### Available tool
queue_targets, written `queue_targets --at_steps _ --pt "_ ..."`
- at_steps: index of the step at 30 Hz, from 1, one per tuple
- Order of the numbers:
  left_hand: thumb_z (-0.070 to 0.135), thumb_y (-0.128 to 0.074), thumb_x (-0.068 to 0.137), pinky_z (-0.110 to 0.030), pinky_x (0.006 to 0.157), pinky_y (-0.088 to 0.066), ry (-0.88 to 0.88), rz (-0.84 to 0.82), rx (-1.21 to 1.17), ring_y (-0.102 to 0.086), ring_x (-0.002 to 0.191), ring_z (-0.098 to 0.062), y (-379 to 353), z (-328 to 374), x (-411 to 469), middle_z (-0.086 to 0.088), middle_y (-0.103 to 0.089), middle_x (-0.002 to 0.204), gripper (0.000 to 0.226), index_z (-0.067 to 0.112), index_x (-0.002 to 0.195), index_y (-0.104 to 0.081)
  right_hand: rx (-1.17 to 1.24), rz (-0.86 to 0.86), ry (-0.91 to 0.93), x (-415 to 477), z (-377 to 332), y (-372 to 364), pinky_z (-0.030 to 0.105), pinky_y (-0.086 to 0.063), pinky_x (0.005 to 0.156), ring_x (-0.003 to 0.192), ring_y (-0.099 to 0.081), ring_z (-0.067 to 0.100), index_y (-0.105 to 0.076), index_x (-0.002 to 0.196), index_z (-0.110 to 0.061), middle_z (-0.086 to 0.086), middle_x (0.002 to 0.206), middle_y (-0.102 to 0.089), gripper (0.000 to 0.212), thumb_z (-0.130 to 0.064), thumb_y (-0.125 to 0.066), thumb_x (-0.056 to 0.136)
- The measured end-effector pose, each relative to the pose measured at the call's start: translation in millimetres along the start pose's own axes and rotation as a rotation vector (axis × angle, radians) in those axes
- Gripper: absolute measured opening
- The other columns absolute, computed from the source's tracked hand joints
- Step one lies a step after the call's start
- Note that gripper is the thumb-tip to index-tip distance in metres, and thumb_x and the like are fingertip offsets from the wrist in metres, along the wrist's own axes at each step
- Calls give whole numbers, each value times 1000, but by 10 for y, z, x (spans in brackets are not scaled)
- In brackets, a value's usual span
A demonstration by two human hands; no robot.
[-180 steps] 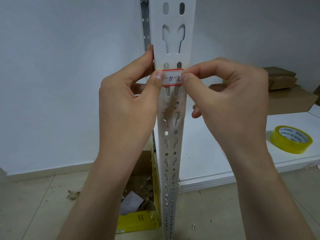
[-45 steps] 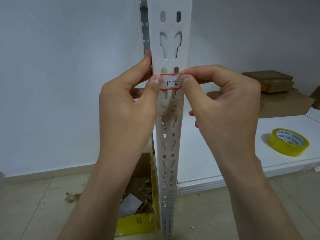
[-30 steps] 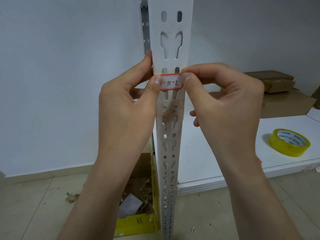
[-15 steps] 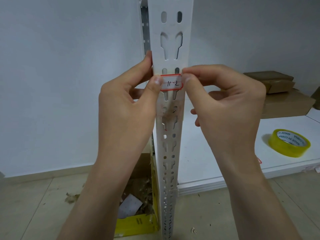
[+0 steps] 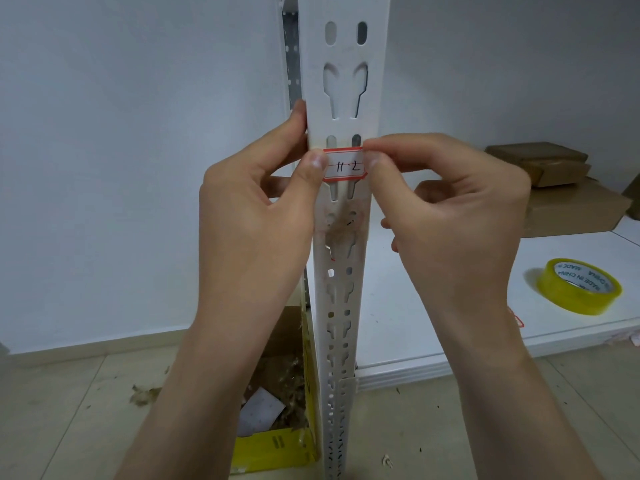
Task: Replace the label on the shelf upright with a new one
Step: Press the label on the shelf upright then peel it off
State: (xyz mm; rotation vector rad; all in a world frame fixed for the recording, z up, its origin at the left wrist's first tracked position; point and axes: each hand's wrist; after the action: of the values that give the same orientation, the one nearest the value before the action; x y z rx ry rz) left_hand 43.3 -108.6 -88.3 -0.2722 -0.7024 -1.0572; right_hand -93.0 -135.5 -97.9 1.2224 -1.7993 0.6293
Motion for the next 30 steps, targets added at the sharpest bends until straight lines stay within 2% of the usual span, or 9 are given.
queue_targets --at_steps 3,5,9,13,17,20,23,27,30 --pt "22 -62 103 -14 82 -60 1 4 1 -71 96 8 1 -2 1 21 -69 133 42 32 144 -59 -34 -23 26 13 31 -11 31 -54 49 62 -64 -2 -78 94 -25 -15 85 -73 9 -18 -74 93" --pt "21 -62 103 -19 84 -62 -8 0 -2 -72 98 5 6 -1 4 20 -70 133 42 30 144 -60 -47 -46 38 13 28 -4 31 -53 49 61 -65 4 -79 92 -26 -12 85 -73 8 -19 -75 91" --pt "20 -61 104 -18 86 -61 -6 -3 -7 -71 106 6 2 3 6 20 -71 132 42 30 144 -60 42 -9 -32 1 -4 12 40 -51 42 52 -67 19 -76 95 -28 -20 85 -73 10 -18 -74 93" --pt "21 -62 103 -22 84 -63 -4 -1 -7 -73 99 1 4 2 2 20 -70 132 42 30 144 -60 -2 -25 4 9 15 -10 34 -55 49 65 -68 6 -76 96 -29 -18 86 -72 12 -17 -74 93" --pt "19 -62 103 -23 87 -62 -11 -4 -2 -70 104 7 11 -6 8 18 -70 134 43 29 144 -59 -10 -46 10 3 30 -23 39 -50 46 57 -64 17 -79 90 -25 -7 83 -71 9 -17 -76 89" --pt "21 -62 103 -15 84 -60 -11 -3 -3 -70 102 10 3 -9 3 20 -70 133 42 31 144 -60 33 -4 -14 0 10 -20 38 -52 45 63 -70 11 -75 93 -30 -18 84 -72 15 -16 -74 93" --pt "24 -61 103 -10 81 -58 -13 -1 10 -69 100 12 2 -9 3 20 -70 133 42 31 144 -59 18 -9 -6 3 31 -24 37 -55 47 65 -70 8 -74 96 -31 -19 86 -72 15 -17 -74 94" --pt "22 -61 103 -15 82 -60 -15 2 9 -72 95 4 3 -16 8 22 -69 133 42 31 144 -59 -22 -40 41 4 63 -6 34 -55 48 61 -68 7 -78 94 -25 -13 87 -73 6 -19 -75 92" --pt "22 -61 103 -17 83 -61 -11 -1 -2 -71 99 8 3 -10 7 22 -69 132 43 32 144 -59 31 -5 6 -1 62 -5 37 -54 44 58 -69 12 -75 97 -27 -16 88 -73 10 -18 -74 94"
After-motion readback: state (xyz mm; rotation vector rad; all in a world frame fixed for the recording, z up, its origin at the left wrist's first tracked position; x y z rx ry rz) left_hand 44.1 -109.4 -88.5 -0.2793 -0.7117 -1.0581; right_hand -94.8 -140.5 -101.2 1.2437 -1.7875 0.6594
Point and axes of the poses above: each hand's wrist, its own x-axis towards the middle knuckle, its own y-axis out of the back of the hand, z = x × y
